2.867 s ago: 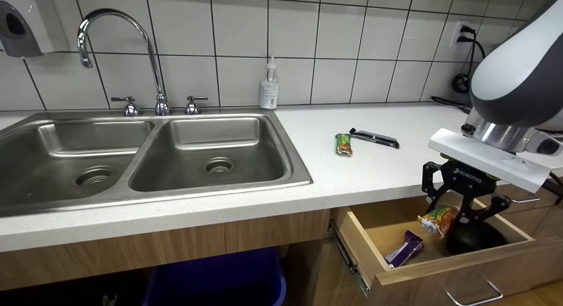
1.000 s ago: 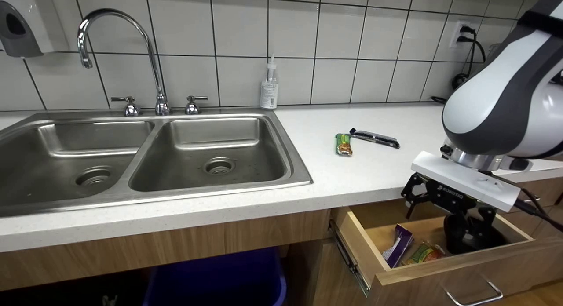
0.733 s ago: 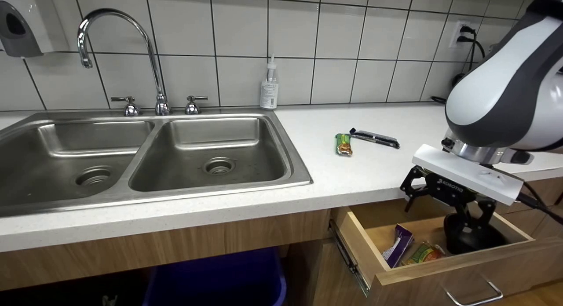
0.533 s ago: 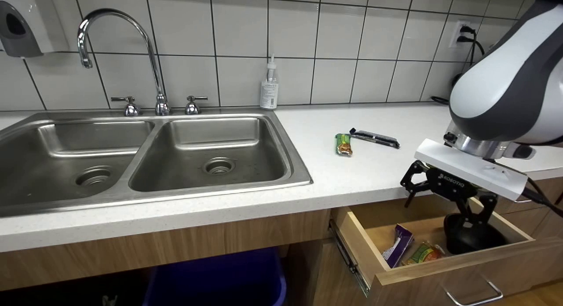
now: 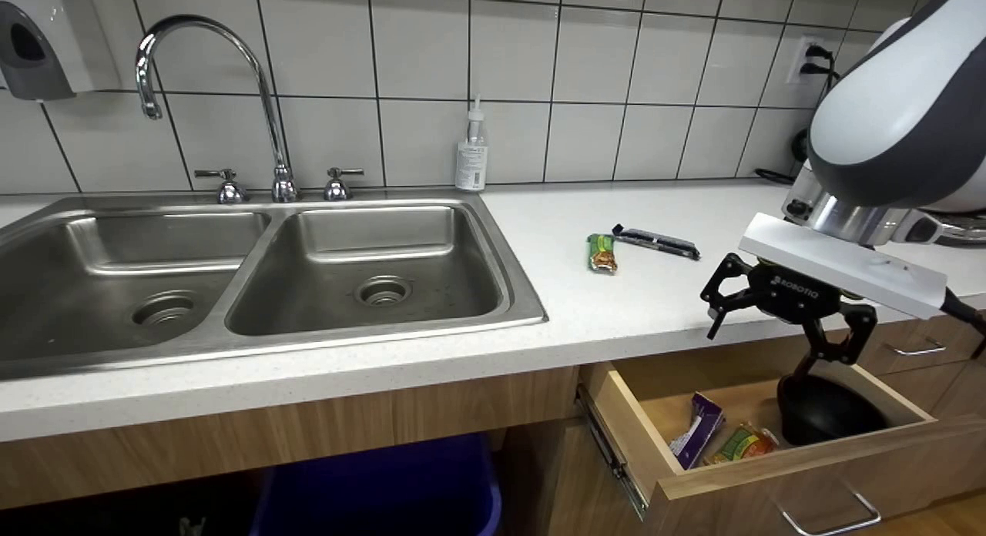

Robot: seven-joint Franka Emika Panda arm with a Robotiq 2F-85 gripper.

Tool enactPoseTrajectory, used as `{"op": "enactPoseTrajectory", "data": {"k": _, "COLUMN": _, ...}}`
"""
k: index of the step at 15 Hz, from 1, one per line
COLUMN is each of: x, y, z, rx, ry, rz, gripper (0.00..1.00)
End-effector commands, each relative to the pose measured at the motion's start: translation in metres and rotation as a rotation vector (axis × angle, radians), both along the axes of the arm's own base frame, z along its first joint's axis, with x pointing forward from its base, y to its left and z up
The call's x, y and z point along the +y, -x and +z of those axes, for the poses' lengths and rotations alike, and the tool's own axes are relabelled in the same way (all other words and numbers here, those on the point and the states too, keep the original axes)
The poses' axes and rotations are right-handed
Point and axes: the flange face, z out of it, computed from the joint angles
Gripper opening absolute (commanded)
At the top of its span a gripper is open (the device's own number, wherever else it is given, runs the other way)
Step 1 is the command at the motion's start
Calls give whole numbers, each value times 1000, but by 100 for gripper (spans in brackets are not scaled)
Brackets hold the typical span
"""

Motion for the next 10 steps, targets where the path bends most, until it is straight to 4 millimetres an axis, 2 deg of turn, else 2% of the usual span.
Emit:
{"op": "enactPoseTrajectory", "data": {"k": 1, "x": -3, "y": -3, "z": 24, "rx": -10, "ry": 2, "rz": 61, "gripper": 100}}
{"op": "enactPoseTrajectory", "data": {"k": 5, "x": -3, "y": -16, "z": 40, "rx": -29, "ry": -10, "rz": 81, "gripper": 100}}
{"op": "enactPoseTrajectory", "data": {"k": 10, "x": -7, "y": -45, "z": 63, "rx": -53, "ry": -11, "rz": 126, "gripper": 100}}
